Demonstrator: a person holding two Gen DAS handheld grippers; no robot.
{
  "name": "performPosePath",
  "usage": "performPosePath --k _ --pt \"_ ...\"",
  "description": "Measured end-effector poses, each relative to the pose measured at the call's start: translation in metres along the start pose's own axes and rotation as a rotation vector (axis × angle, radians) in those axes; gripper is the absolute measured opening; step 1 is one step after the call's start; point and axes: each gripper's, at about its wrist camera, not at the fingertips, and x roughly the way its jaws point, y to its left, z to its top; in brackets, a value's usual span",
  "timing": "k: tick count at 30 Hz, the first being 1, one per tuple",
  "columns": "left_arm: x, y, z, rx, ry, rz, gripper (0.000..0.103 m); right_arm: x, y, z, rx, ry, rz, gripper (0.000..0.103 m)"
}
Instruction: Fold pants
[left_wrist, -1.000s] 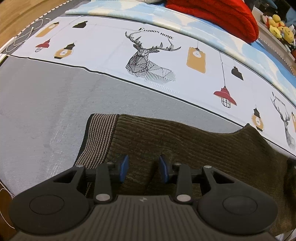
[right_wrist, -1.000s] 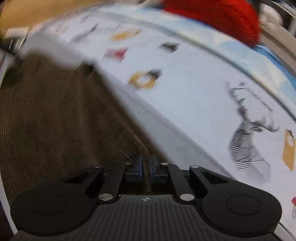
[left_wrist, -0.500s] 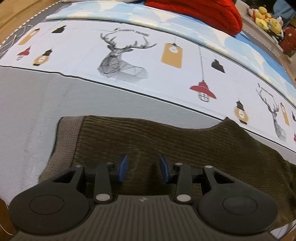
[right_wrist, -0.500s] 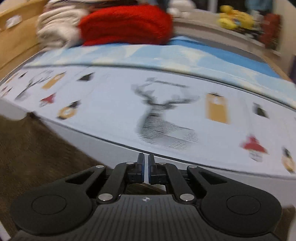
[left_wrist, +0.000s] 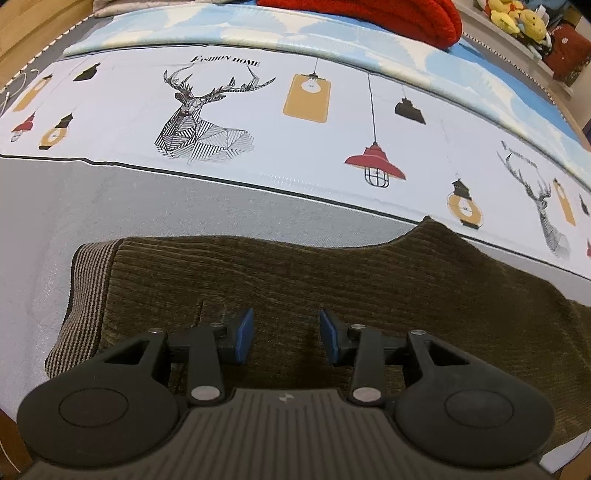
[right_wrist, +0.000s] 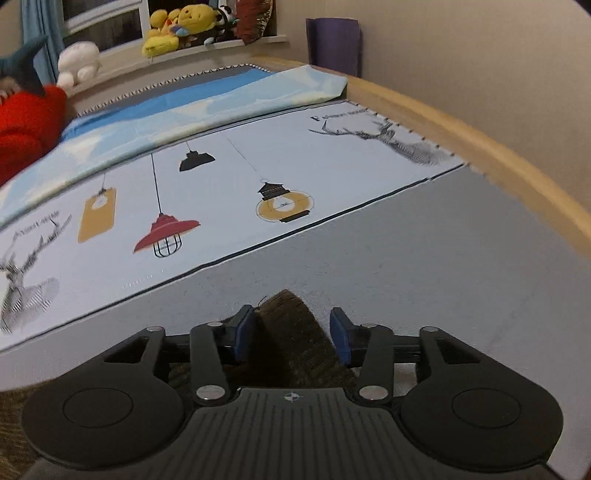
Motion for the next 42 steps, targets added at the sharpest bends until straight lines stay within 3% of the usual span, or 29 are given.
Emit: performPosePath --k 5,7,8,9,10,11,13,14,17,20,22,24,26,30,38,42 --pt "0.005 -0.001 -0.001 0.012 0.011 0.023 0.044 0.009 -0.002 0.000 -0.058 0.023 0.093 0.053" --pt "0.006 -0.001 0.000 0.016 0.013 0.028 0.044 0.008 0.000 0.001 -0.109 0.013 0.090 0.038" --pt "0.007 -0.001 0.001 0.017 0.012 0.029 0.044 0.006 -0.002 0.002 -0.130 -0.008 0.093 0.024" --pt "0.007 -0.001 0.001 0.017 0.011 0.031 0.044 0.003 -0.004 0.004 -0.134 -0.033 0.090 0.019" --pt "0.007 -0.001 0.002 0.016 0.010 0.032 0.044 0.001 -0.006 0.006 -0.129 -0.068 0.048 0.006" --pt "0.007 -0.002 0.003 0.014 0.009 0.031 0.044 -0.001 -0.008 0.009 -0.104 -0.083 0.014 0.007" --pt "0.007 -0.003 0.003 0.019 0.006 0.025 0.044 0.001 -0.013 0.013 -0.049 -0.084 -0.063 0.000" --pt "0.007 -0.005 0.003 0.024 0.006 0.022 0.044 0.004 -0.015 0.014 -0.035 -0.063 -0.104 0.000" --pt "0.007 -0.011 0.001 0.048 0.007 0.005 0.044 0.004 -0.030 0.013 0.059 -0.010 -0.117 0.000" --pt "0.006 -0.011 0.000 0.058 0.006 -0.013 0.044 -0.021 -0.036 0.016 0.094 -0.062 -0.153 0.004" --pt "0.003 -0.008 0.000 0.050 0.000 -0.025 0.044 -0.044 -0.036 0.017 0.114 -0.093 -0.128 0.012" --pt "-0.002 -0.003 0.000 0.037 -0.010 -0.040 0.045 -0.068 -0.039 0.016 0.149 -0.121 -0.108 0.035" --pt "-0.007 0.001 -0.001 0.026 -0.016 -0.053 0.046 -0.087 -0.045 0.012 0.204 -0.129 -0.080 0.044" --pt "-0.018 0.005 -0.008 0.018 -0.028 -0.091 0.046 -0.121 -0.062 -0.020 0.360 -0.079 -0.057 0.045" --pt "-0.032 0.007 -0.026 0.030 -0.034 -0.143 0.049 -0.137 -0.091 -0.106 0.616 0.078 -0.137 0.046" --pt "-0.031 0.012 -0.028 0.016 -0.028 -0.127 0.049 -0.125 -0.098 -0.138 0.769 0.134 -0.062 0.046"
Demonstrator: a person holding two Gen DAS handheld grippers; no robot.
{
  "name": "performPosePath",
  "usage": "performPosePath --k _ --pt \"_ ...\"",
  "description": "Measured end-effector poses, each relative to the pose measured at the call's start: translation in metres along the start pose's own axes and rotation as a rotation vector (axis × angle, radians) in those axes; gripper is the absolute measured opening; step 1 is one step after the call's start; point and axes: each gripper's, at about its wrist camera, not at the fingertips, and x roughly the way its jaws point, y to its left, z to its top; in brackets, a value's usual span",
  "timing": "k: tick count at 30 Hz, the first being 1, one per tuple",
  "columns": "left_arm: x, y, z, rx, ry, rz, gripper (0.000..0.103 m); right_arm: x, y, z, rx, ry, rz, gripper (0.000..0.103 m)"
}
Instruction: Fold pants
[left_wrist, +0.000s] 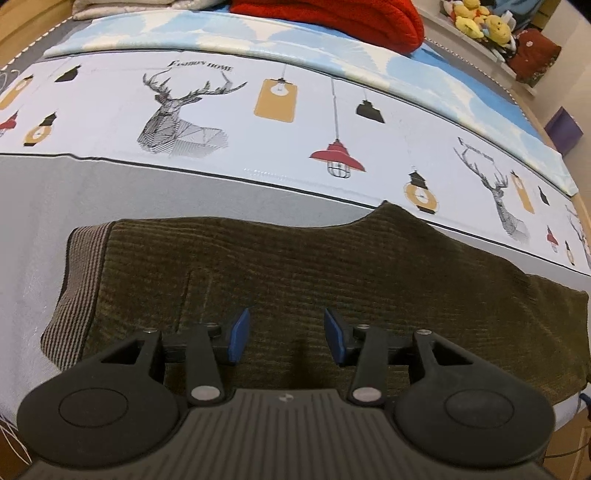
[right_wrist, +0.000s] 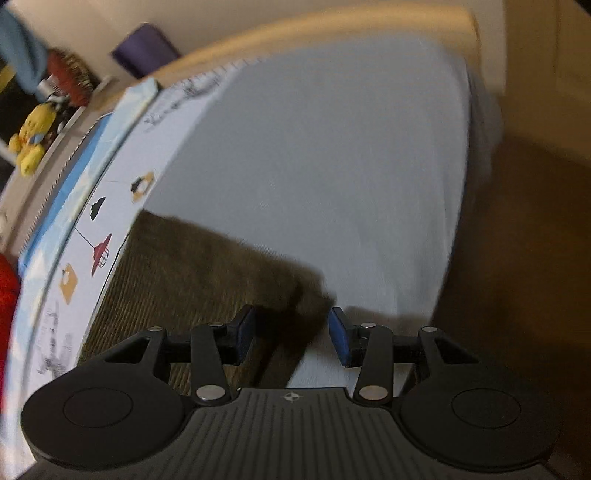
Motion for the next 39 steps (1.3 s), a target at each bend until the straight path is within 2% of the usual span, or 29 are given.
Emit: performPosePath --k 2,3,5,7,8,9,10,12,15,17,19,21,22,24,25,27,29,31,32,33,34,35,37,39 --pt "0.002 0.003 -0.001 -0.008 0.007 0.013 0.049 0.004 0.002 -0.002 0.020 -0.008 0.037 0.048" --pt "0.003 0.003 -0.001 -0.008 0.011 0.017 0.049 0.006 0.004 -0.001 0.028 -0.009 0.047 0.055" --pt "0.005 0.002 -0.003 -0.001 0.018 0.026 0.049 0.010 0.004 0.000 0.066 -0.010 0.063 0.062" --pt "0.006 0.001 -0.003 0.012 0.019 0.030 0.049 0.012 0.006 0.002 0.088 -0.014 0.061 0.062" --pt "0.006 0.000 -0.003 0.019 0.018 0.033 0.049 0.013 0.007 0.002 0.086 -0.018 0.056 0.060" --pt "0.006 -0.001 -0.003 0.023 0.016 0.035 0.049 0.012 0.007 0.003 0.079 -0.029 0.040 0.041" --pt "0.006 0.000 -0.002 0.023 0.015 0.037 0.049 0.012 0.008 0.003 0.073 -0.034 0.032 0.030" --pt "0.006 0.001 0.000 0.014 0.014 0.035 0.049 0.005 0.012 0.001 0.076 -0.059 0.031 0.023" --pt "0.004 0.003 0.002 0.004 0.005 0.018 0.049 -0.019 0.040 -0.006 0.003 -0.148 0.029 0.021" --pt "0.001 0.004 0.002 -0.001 -0.002 0.009 0.049 -0.044 0.074 -0.018 -0.113 -0.231 0.031 0.020" --pt "-0.001 0.008 0.003 -0.005 -0.010 0.000 0.049 -0.073 0.120 -0.040 -0.285 -0.327 0.046 0.020" --pt "-0.005 0.013 0.004 -0.012 -0.020 -0.009 0.049 -0.106 0.175 -0.087 -0.535 -0.429 0.091 0.019" --pt "-0.006 0.016 0.004 -0.019 -0.024 -0.013 0.049 -0.123 0.201 -0.119 -0.655 -0.464 0.147 0.019" --pt "-0.010 0.024 0.003 -0.034 -0.031 -0.018 0.049 -0.147 0.236 -0.180 -0.854 -0.498 0.250 0.020" --pt "-0.012 0.028 0.003 -0.043 -0.033 -0.020 0.049 -0.157 0.253 -0.222 -0.974 -0.509 0.310 0.020" --pt "-0.014 0.036 0.001 -0.058 -0.033 -0.023 0.049 -0.164 0.270 -0.287 -1.140 -0.475 0.416 0.020" --pt "-0.017 0.045 -0.001 -0.070 -0.030 -0.025 0.049 -0.154 0.278 -0.351 -1.308 -0.365 0.504 0.023" --pt "-0.019 0.052 -0.003 -0.078 -0.032 -0.028 0.049 -0.132 0.275 -0.402 -1.428 -0.155 0.543 0.027" --pt "-0.020 0.056 -0.004 -0.083 -0.032 -0.031 0.049 -0.119 0.270 -0.424 -1.494 0.006 0.556 0.031" --pt "-0.021 0.060 -0.005 -0.088 -0.030 -0.033 0.049 -0.110 0.262 -0.438 -1.524 0.132 0.586 0.034" --pt "-0.022 0.064 -0.006 -0.093 -0.027 -0.037 0.049 -0.107 0.256 -0.444 -1.529 0.204 0.616 0.031" --pt "-0.023 0.067 -0.007 -0.096 -0.027 -0.039 0.049 -0.107 0.249 -0.448 -1.533 0.235 0.630 0.031" --pt "-0.024 0.073 -0.008 -0.098 -0.033 -0.036 0.049 -0.114 0.246 -0.445 -1.522 0.167 0.623 0.031" --pt "-0.026 0.080 -0.007 -0.105 -0.041 -0.029 0.049 -0.113 0.253 -0.428 -1.432 0.117 0.616 0.036"
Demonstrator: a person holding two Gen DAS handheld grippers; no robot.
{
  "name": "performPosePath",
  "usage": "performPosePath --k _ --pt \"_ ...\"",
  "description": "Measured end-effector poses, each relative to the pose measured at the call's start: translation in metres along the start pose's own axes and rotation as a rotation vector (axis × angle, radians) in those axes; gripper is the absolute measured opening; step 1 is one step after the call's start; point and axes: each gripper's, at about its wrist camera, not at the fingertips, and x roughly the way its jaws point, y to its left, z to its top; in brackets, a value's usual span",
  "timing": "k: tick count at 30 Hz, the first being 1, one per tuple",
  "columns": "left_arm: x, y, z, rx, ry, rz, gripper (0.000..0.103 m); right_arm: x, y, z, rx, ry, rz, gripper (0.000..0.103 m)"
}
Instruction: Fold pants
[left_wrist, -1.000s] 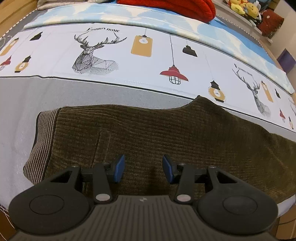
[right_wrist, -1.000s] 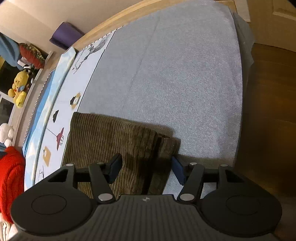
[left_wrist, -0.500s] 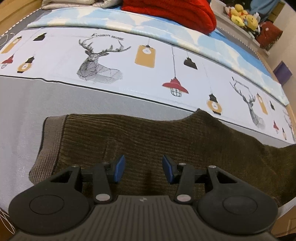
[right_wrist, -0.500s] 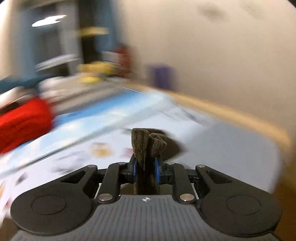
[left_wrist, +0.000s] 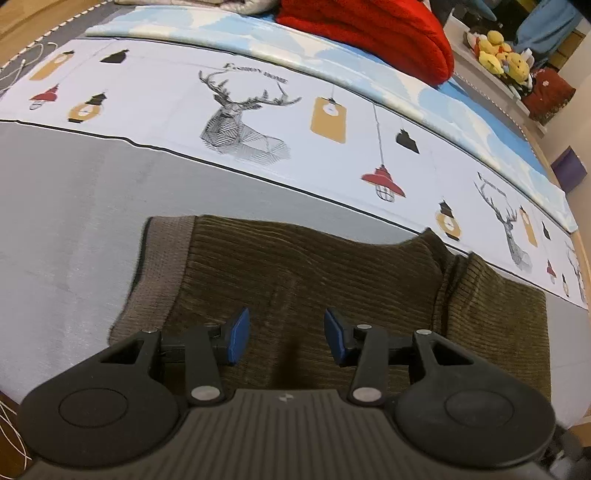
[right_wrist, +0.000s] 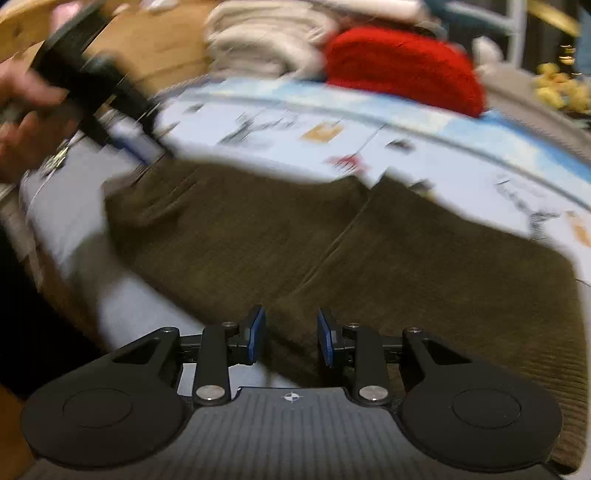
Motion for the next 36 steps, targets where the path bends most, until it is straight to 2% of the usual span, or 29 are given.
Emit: performPosePath --k 2,3,4,5,6,8,9,10,12,14,16,19,24,28,30,32,34,36 --pt "0.000 0.006 0.002 -0.011 -0.002 0.005 0.049 0.006 -0.015 0.009 0.063 -0.026 -0.050 0.044" --pt "0.000 0.007 0.002 -0.016 0.000 0.008 0.049 0.013 -0.017 0.008 0.072 -0.013 -0.072 0.047" --pt "0.000 0.008 0.002 -0.017 0.001 0.008 0.049 0.024 -0.018 0.003 0.071 0.038 -0.057 0.048" --pt "0.000 0.007 0.002 -0.013 0.002 0.008 0.049 0.036 -0.019 -0.004 0.063 0.126 0.005 0.046" --pt "0.000 0.005 0.002 -0.006 0.004 0.006 0.049 0.045 -0.016 -0.012 0.044 0.198 0.063 0.035" --pt "0.001 0.002 0.001 0.006 0.006 0.005 0.049 0.033 -0.008 -0.011 -0.012 0.118 0.024 0.034" --pt "0.001 0.001 0.001 0.009 0.006 0.006 0.049 0.028 -0.009 -0.008 0.002 0.086 -0.002 0.035" --pt "0.002 0.000 0.001 0.011 0.006 0.006 0.049 0.030 -0.011 -0.007 0.026 0.099 0.011 0.036" --pt "0.002 -0.001 0.002 0.007 0.002 0.010 0.049 0.036 -0.012 -0.006 -0.003 0.187 0.050 0.033" --pt "0.002 0.000 0.001 0.002 0.000 0.016 0.052 0.025 -0.012 0.002 -0.027 0.126 0.000 0.034" --pt "0.003 0.000 -0.001 0.011 0.007 0.021 0.053 0.004 -0.023 0.019 0.055 0.048 -0.027 0.036" --pt "0.004 0.001 -0.003 0.024 0.009 0.038 0.053 -0.026 -0.055 0.050 0.159 -0.026 -0.050 0.047" --pt "0.005 0.005 -0.004 0.020 0.014 0.062 0.053 -0.065 -0.108 0.083 0.050 -0.090 -0.131 0.056" --pt "0.006 0.004 -0.006 0.030 0.020 0.089 0.054 -0.059 -0.148 0.071 0.003 -0.086 -0.232 0.056" --pt "0.007 0.005 -0.007 0.035 0.025 0.104 0.055 -0.054 -0.172 0.051 0.079 -0.076 -0.273 0.056" --pt "0.007 0.007 -0.009 0.043 0.027 0.117 0.055 -0.042 -0.185 0.045 0.164 -0.005 -0.306 0.054" --pt "0.007 0.012 -0.012 0.034 0.030 0.125 0.056 -0.046 -0.187 0.052 0.186 -0.097 -0.311 0.051" --pt "0.000 0.025 -0.014 -0.008 0.011 0.112 0.056 -0.048 -0.187 0.055 0.189 -0.130 -0.323 0.052"
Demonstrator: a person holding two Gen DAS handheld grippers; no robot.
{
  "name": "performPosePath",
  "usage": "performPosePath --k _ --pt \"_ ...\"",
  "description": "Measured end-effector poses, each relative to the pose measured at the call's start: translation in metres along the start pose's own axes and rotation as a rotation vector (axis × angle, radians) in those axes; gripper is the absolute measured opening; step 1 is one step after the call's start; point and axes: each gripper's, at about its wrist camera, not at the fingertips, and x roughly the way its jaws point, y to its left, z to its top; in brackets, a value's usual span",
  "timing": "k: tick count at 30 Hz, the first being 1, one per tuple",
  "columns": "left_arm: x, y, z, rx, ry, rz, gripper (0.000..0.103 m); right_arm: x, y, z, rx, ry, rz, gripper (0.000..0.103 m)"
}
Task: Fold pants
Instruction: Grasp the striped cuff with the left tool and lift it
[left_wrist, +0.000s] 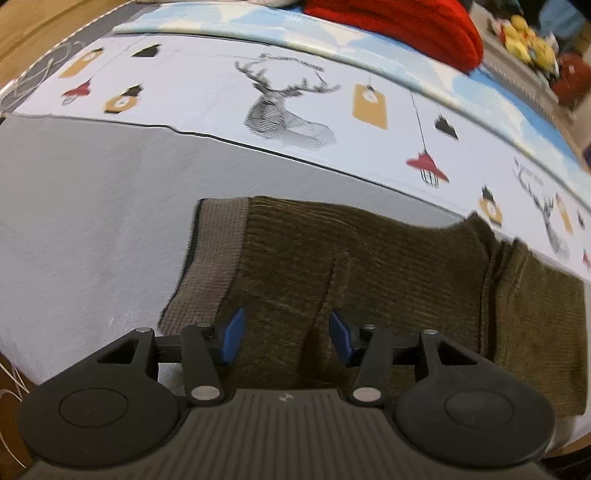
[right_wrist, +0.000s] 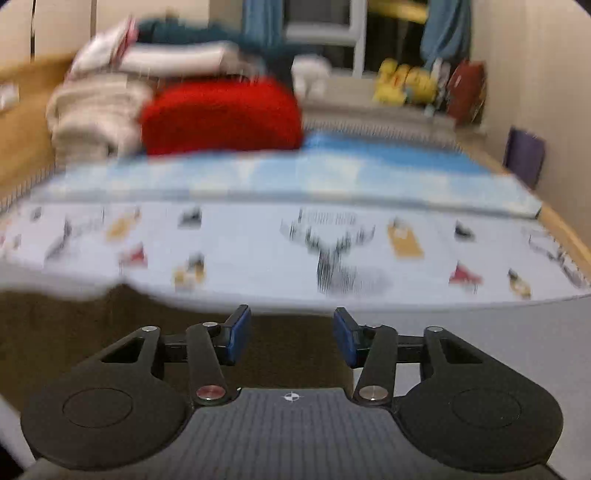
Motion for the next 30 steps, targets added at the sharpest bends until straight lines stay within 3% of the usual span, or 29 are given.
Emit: performPosePath --k 6,10,13,20,23,30 --pt "-0.018 0.054 -0.013 -0.216 -0.036 -0.059 0.065 0.009 0.002 0.007 0.011 0.006 0.036 0.052" --pt "-0.008 0.079 -0.027 -0.345 0.010 -0.096 0.067 0.013 -0.002 0.010 0.024 0.024 0.058 0.052" --pt "0.008 0.089 -0.035 -0.410 0.060 -0.081 0.067 0.021 -0.005 0.010 0.023 0.042 0.063 0.052" --pt "0.036 0.091 -0.041 -0.468 0.102 -0.061 0.068 0.032 -0.014 0.011 0.071 0.077 0.073 0.052" --pt "0.042 0.090 -0.045 -0.495 0.081 -0.063 0.077 0.035 -0.012 0.010 0.060 0.093 0.071 0.052" --pt "0.043 0.076 -0.047 -0.489 0.003 -0.015 0.080 0.038 -0.004 0.006 0.020 0.114 0.059 0.052"
